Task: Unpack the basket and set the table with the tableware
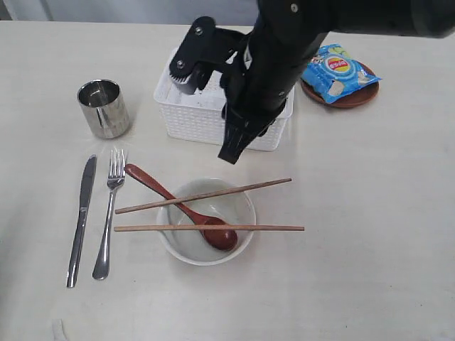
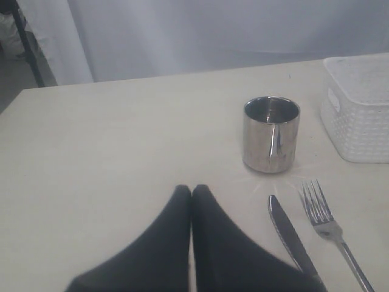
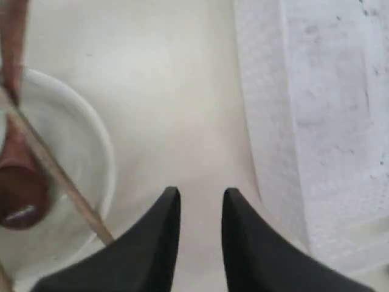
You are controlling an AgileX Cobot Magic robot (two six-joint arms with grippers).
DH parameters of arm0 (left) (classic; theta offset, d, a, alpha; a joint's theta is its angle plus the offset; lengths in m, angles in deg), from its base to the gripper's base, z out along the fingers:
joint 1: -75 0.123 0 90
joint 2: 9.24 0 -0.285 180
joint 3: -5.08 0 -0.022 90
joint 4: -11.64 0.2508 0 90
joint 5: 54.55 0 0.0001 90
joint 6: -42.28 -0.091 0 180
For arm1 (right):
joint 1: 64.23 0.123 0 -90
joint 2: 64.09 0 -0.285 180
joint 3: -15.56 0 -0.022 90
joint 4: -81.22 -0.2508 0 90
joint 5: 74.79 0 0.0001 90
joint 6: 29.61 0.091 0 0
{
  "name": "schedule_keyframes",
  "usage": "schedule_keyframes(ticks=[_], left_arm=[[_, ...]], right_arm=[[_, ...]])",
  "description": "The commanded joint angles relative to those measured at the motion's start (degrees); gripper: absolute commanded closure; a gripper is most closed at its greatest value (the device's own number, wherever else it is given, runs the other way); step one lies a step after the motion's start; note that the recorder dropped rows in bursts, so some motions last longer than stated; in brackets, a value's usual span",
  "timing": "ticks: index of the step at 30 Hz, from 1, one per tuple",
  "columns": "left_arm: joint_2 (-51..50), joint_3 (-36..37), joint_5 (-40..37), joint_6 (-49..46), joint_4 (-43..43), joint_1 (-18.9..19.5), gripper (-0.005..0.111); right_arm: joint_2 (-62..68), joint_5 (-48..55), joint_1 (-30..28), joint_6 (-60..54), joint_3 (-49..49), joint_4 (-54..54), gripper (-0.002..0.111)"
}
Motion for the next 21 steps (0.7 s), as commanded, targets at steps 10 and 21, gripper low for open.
schedule_keyframes(ticks=[10,21], left_arm=[[0.1,0.1,0.0,0.1,-0.1,-0.3,0.107],[0.1,0.1,0.0,0.1,-0.1,-0.3,0.107]], right_arm=[[7.8,0.1,-4.2,0.8,-0.1,-2.6,0.109],[8.9,8.9,-4.2,1.2,-0.2,-5.6,0.109]])
